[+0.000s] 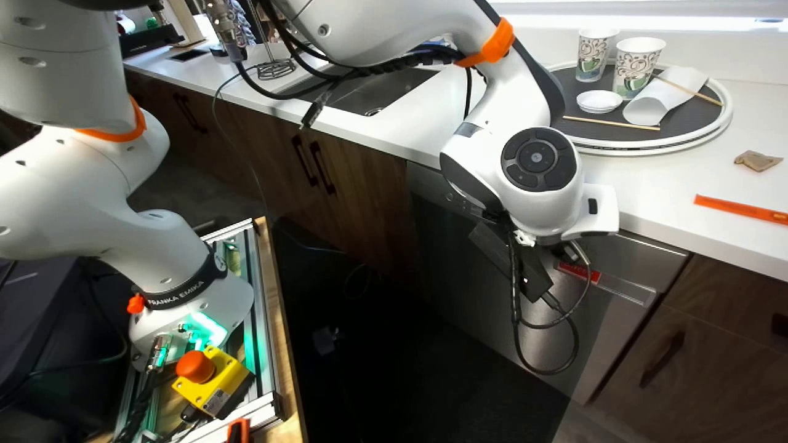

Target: Press the button on the oven

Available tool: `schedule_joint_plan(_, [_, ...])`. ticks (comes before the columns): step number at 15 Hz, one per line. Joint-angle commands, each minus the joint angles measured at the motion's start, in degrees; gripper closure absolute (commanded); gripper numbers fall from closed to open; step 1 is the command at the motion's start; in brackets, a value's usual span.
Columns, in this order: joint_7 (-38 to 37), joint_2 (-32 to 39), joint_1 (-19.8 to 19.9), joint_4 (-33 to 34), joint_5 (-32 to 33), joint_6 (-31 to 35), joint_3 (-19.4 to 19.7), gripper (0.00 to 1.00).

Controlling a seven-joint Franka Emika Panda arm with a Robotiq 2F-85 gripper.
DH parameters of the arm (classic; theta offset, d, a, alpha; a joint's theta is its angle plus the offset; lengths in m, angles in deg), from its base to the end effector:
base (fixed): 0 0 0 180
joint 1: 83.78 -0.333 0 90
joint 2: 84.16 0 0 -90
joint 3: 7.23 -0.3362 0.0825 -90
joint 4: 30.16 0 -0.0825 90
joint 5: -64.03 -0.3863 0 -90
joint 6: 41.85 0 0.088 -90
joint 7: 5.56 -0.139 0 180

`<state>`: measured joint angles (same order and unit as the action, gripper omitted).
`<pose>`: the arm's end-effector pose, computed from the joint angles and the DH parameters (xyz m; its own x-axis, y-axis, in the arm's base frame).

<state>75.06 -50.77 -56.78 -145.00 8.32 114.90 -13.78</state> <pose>0.5785 -0.2392 0.1538 0.8903 0.0841 0.4476 0.1837 -0.9656 -0.1841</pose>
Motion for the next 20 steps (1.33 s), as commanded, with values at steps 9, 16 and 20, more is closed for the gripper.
schedule_joint_plan(9, [-6.07, -3.81, -5.99, -4.77, 19.42, -0.76, 7.16, 0.53])
schedule_joint_plan(16, [-8.91, -7.37, -5.62, -8.58, 28.64, -0.61, 6.72, 0.01])
schedule_joint_plan(20, [-13.79, -9.89, -6.28, -10.82, 33.43, -0.81, 7.38, 0.00])
